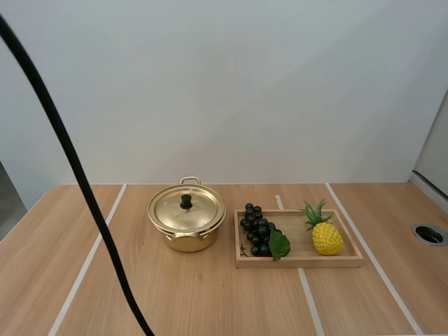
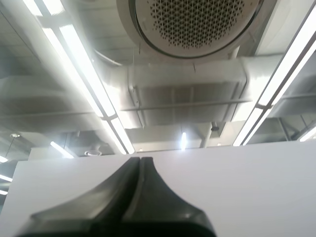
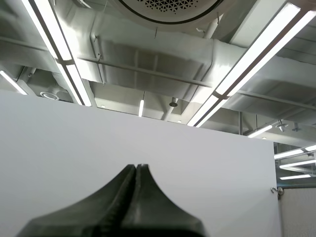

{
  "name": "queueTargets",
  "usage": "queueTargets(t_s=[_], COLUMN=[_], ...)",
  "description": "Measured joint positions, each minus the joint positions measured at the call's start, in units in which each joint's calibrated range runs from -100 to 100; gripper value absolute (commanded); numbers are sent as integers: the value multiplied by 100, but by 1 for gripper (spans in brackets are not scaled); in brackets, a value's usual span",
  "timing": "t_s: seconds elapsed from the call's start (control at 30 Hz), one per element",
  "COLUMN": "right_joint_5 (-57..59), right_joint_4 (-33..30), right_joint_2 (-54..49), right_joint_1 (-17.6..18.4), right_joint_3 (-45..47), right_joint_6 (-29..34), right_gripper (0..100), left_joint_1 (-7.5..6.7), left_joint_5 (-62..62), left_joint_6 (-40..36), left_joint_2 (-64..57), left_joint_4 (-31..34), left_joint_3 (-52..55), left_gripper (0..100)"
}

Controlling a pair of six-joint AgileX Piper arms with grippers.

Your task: Open the pot, put the pineapple inside, and close it

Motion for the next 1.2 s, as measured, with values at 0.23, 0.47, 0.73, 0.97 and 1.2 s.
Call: queueTargets(t_s=[0.23, 0.47, 0.73, 0.97, 1.2], right_joint_5=[2085, 4477, 6332, 9154, 9353], right_joint_4=[-98, -791, -1209, -1394, -1404], right_joint_2=[1298, 2472, 3143, 4313, 4958], right_joint_1=[-310, -571, -597, -603, -603], right_joint_3=[-1460, -2786, -3366, -3623, -3623], right_joint_6=[0, 571, 817, 885, 885], right_gripper=[0, 0, 0, 0, 0], left_joint_1=[0, 0, 0, 0, 0], left_joint_5=[1861, 4975, 7103, 9850, 10871], left_joint_6=[118, 154, 156, 255, 591], left_joint_2=[877, 1795, 2532, 3950, 4897], left_joint_4=[0, 124, 164, 164, 152], left_joint_3=[-1407, -2989, -3768, -4037, -4037], left_gripper=[0, 0, 0, 0, 0])
